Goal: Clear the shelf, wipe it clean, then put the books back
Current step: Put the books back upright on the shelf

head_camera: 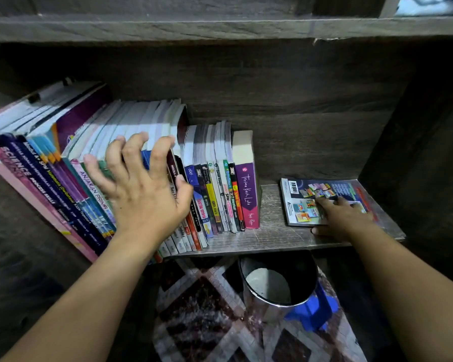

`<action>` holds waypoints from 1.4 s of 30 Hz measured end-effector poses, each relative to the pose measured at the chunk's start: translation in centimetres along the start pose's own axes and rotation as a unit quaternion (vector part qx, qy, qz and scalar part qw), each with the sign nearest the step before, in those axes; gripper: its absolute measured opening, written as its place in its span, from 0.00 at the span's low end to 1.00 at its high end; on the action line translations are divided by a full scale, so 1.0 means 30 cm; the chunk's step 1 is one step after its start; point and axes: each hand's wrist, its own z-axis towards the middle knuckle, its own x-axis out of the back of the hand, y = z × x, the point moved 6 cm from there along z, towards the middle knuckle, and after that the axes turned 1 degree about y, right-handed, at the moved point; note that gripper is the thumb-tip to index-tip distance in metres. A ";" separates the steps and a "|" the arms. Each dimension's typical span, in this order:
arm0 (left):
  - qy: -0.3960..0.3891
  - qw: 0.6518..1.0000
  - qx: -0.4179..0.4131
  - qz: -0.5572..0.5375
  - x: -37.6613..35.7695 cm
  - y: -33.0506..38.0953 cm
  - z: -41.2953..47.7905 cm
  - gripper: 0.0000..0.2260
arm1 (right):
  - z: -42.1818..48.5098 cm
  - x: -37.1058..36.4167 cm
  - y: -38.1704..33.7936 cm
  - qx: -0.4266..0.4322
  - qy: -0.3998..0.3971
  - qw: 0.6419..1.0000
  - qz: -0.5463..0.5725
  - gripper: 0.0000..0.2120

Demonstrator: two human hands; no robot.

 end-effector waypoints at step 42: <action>0.009 1.000 0.003 0.000 0.007 0.003 -0.002 0.27 | -0.206 0.150 -0.489 0.196 0.012 0.932 0.304 0.43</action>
